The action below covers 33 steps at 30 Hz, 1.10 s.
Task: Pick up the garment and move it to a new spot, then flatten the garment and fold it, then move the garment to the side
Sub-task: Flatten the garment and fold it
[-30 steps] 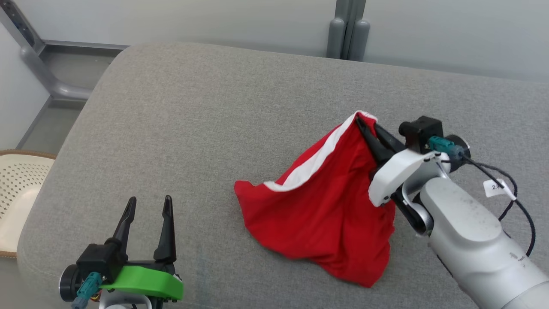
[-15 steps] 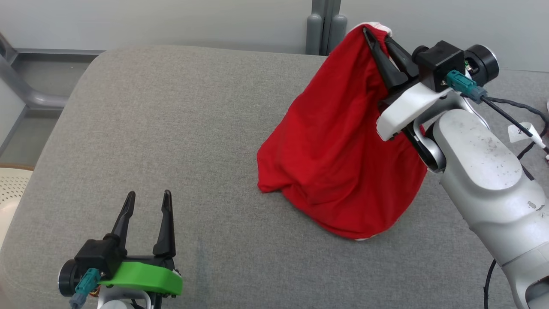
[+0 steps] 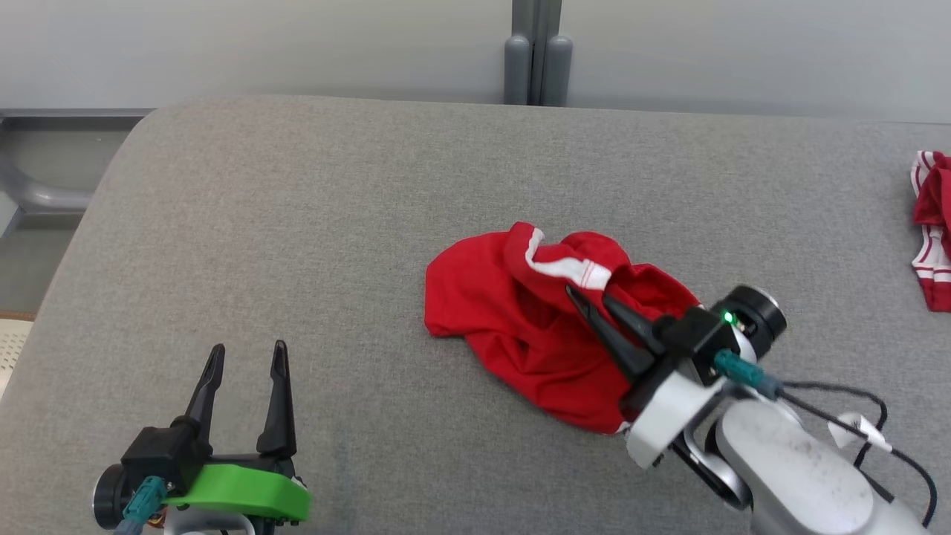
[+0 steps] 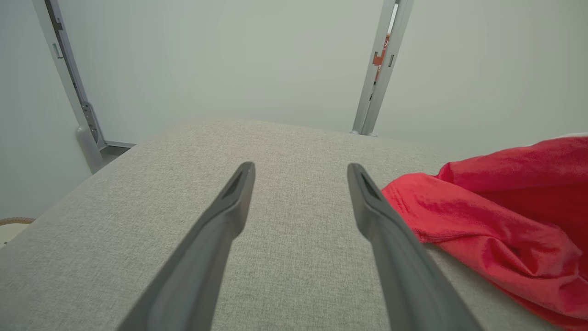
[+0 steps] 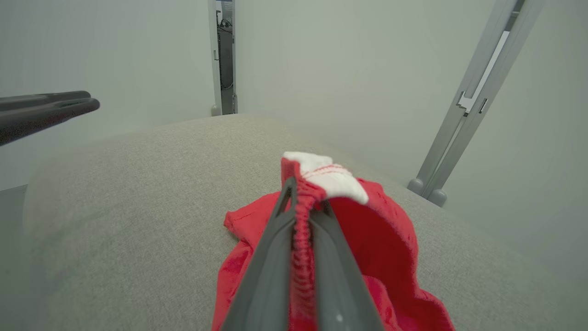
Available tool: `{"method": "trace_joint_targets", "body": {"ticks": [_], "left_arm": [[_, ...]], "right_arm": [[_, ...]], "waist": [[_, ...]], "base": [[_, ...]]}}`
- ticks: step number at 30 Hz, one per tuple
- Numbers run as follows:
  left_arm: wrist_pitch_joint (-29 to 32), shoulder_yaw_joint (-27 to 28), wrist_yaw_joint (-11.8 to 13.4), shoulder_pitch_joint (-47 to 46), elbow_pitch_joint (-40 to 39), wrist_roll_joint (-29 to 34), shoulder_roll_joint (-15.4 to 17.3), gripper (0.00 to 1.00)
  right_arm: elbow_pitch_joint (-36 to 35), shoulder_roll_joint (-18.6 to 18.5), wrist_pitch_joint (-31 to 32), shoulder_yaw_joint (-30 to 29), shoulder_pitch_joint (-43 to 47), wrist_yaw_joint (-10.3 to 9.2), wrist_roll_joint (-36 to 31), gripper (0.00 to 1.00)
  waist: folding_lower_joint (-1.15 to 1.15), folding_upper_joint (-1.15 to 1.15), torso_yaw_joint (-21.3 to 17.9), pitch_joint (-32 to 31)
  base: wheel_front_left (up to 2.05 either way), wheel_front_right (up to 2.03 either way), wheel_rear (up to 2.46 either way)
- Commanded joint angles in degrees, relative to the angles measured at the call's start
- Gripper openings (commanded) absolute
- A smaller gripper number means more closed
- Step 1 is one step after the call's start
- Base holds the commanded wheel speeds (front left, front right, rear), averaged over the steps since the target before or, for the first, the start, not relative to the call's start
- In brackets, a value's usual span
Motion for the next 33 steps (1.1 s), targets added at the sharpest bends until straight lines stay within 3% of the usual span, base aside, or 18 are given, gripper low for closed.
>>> {"method": "trace_joint_targets", "body": {"ticks": [1, 7, 12, 14, 15, 26, 33], "left_arm": [[-0.1, 0.3, -0.2, 0.4, -0.3, 0.4, 0.0, 1.00], [-0.1, 0.2, -0.2, 0.1, -0.5, 0.9, 0.0, 1.00], [-0.1, 0.0, -0.2, 0.0, -0.5, 1.1, 0.0, 1.00], [-0.1, 0.1, -0.2, 0.1, -0.6, 1.1, 0.0, 1.00], [-0.1, 0.1, -0.2, 0.2, -0.6, 1.1, 0.0, 1.00], [-0.1, -0.1, -0.2, 0.4, -0.4, 0.8, 0.0, 1.00], [-0.1, -0.2, -0.2, 0.0, -0.4, 0.8, 0.0, 1.00]], "right_arm": [[-1.5, -0.6, -0.1, -0.2, 3.1, -0.10, 0.5, 0.00], [-7.1, -2.0, -0.1, -0.5, 15.8, -0.10, 0.7, 0.00], [-7.0, -2.7, 0.4, -2.7, 22.5, -0.10, 0.6, 0.00], [-7.3, -2.8, 0.5, -3.4, 24.3, -0.09, 0.9, 0.86], [-7.4, -2.9, 0.5, -4.0, 25.0, -0.10, 1.0, 1.00], [-13.4, -4.3, -0.2, -12.9, 25.0, -0.10, 0.0, 1.00], [-11.0, -5.1, 1.8, -18.4, 18.3, -0.10, -1.9, 1.00]], "waist": [[0.00, 0.00, -1.0, -0.4], [0.00, 0.00, -3.0, -0.6], [0.00, 0.00, -3.9, -0.5], [0.00, 0.00, -4.2, -0.5], [0.00, 0.00, -4.3, -0.4], [0.00, 0.00, -4.0, -0.7], [0.00, 0.00, -3.2, -0.4]], "base": [[0.00, 0.00, 0.00], [0.00, 0.00, 0.00], [0.00, 0.00, 0.00], [0.00, 0.00, 0.00], [0.00, 0.00, 0.00], [0.00, 0.00, 0.00], [0.00, 0.00, 0.00]]}}
